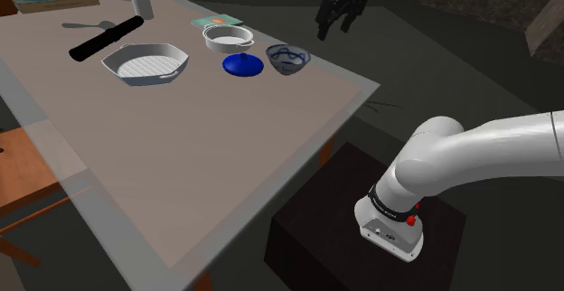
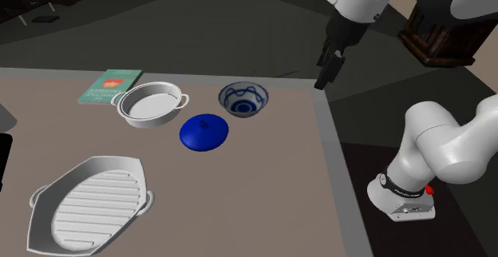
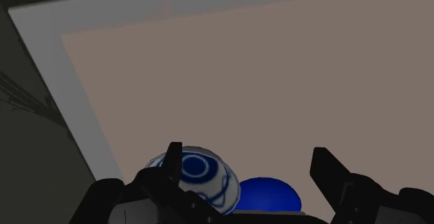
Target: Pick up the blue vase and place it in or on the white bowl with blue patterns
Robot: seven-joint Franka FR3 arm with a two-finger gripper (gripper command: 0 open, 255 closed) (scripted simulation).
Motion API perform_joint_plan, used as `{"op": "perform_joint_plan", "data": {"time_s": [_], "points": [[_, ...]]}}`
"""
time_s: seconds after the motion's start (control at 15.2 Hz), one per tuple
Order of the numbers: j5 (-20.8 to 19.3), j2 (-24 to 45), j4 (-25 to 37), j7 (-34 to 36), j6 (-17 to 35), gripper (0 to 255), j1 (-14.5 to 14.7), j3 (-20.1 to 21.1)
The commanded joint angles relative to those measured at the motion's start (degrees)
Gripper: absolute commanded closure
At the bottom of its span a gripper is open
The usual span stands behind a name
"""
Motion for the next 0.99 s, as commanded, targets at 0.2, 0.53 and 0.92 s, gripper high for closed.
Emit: {"op": "perform_joint_plan", "data": {"time_s": [0.2, 0.53, 0.92], "points": [[0.06, 5.79, 1.31, -0.23, 4.25, 0, 0.34, -0.12], [0.2, 15.95, 4.99, -0.72, 10.34, 0, 0.89, -0.22], [0.47, 28.65, 11.83, -1.47, 15.76, 0, 1.48, -0.17]]}}
